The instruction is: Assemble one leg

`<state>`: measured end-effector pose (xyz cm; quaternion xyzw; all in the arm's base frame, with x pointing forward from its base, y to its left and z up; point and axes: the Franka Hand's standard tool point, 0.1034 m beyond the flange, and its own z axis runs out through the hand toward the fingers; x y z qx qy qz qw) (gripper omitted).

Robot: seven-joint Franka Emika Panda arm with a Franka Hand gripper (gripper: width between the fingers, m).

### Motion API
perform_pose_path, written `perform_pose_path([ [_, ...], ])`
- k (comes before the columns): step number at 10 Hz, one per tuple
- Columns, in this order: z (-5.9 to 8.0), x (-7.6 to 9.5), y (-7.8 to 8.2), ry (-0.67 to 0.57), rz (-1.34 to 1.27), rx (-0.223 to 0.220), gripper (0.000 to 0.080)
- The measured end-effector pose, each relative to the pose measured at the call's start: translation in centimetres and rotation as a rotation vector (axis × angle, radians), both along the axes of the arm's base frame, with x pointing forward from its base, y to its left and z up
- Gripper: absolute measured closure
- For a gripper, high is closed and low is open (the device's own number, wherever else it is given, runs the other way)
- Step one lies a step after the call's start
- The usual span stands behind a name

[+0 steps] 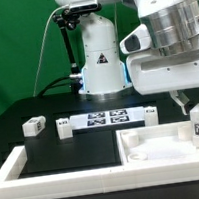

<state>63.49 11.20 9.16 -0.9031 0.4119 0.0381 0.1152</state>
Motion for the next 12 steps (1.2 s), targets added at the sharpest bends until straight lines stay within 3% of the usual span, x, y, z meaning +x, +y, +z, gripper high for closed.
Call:
perform_pose_path([
  [7, 0.14, -0.12, 0.46, 0.101, -0.416, 0.038, 0.0499],
  [8, 0.12, -0.13, 0.5, 0.098, -0.403, 0.038, 0.0423],
  [9, 0.12, -0.13, 0.51, 0.087, -0.36, 0.037, 0.0283],
  [10, 0.08, -0.14, 0.54, 0.084, -0.35, 0.037, 0.0283],
  [11, -0.09, -0.17, 0.38, 0.059, -0.244, 0.035, 0.0179],
  [12, -0.02, -0.18, 0.54, 0.038, -0.137, 0.023, 0.0159],
])
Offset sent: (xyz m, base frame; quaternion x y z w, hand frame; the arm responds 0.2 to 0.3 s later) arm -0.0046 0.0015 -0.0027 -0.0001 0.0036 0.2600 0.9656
